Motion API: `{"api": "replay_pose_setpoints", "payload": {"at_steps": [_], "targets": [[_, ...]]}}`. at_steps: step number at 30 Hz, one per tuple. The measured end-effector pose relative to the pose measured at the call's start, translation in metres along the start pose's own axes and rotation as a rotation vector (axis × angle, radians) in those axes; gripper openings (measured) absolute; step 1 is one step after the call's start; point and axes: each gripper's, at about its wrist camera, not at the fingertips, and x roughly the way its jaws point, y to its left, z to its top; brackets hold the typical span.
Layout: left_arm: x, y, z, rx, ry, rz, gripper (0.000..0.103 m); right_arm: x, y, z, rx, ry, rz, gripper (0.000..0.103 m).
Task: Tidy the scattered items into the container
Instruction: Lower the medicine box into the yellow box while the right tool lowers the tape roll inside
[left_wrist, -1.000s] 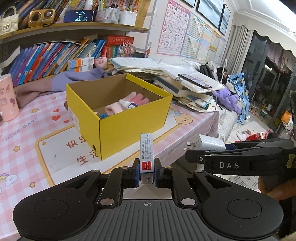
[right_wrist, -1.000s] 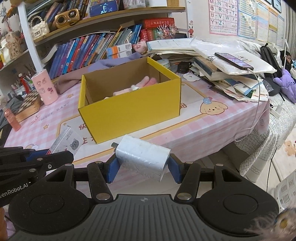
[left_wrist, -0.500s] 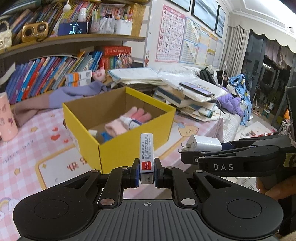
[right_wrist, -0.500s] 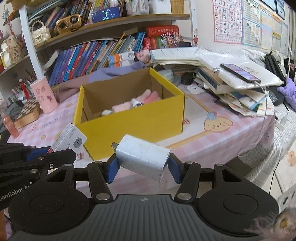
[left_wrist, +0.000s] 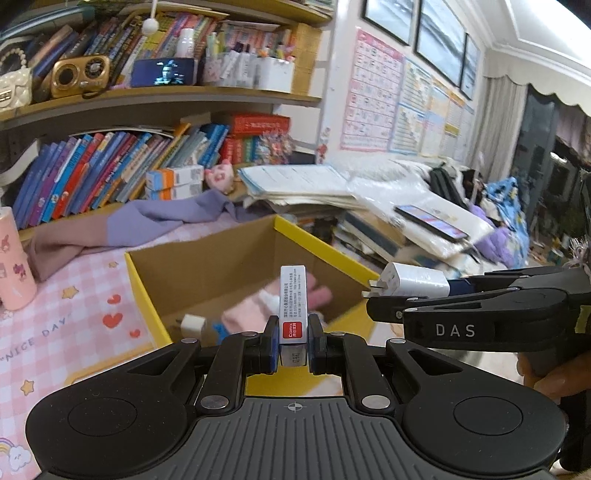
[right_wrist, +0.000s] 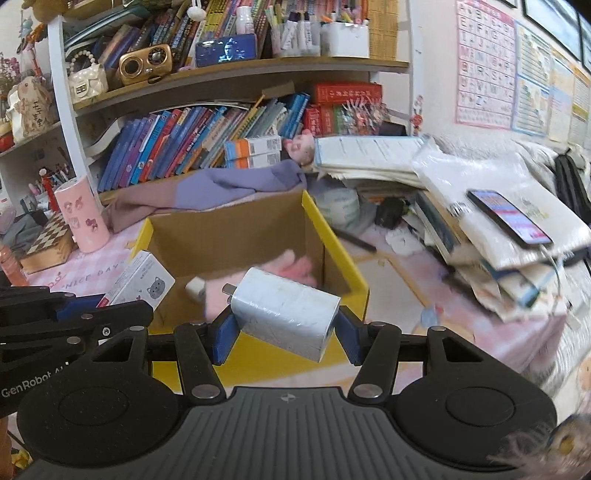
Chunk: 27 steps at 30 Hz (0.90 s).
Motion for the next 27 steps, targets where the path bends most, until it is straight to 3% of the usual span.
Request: {"api": "replay_pose_setpoints", "payload": {"at_steps": [9,17,22,27], "targets": [[0.031,0.003,0.022,-0.030,-0.018,0.156,0.013,0.052,-0.011,0.038,-0.098,0.009,0.143,0.054],[0.058,0.015,0.019,-0.077,0.102,0.271,0.013,0.105,0.001,0.045,-0.186,0.154,0.304,0.054],[0.068,0.021,0.011,-0.098,0.183,0.324,0.013,0.132,0.011,0.039,-0.205,0.260,0.358,0.054],[0.073,0.026,0.003,-0.121,0.232,0.355,0.013,0.139,0.019,0.036,-0.258,0.268,0.379,0.055]]}}
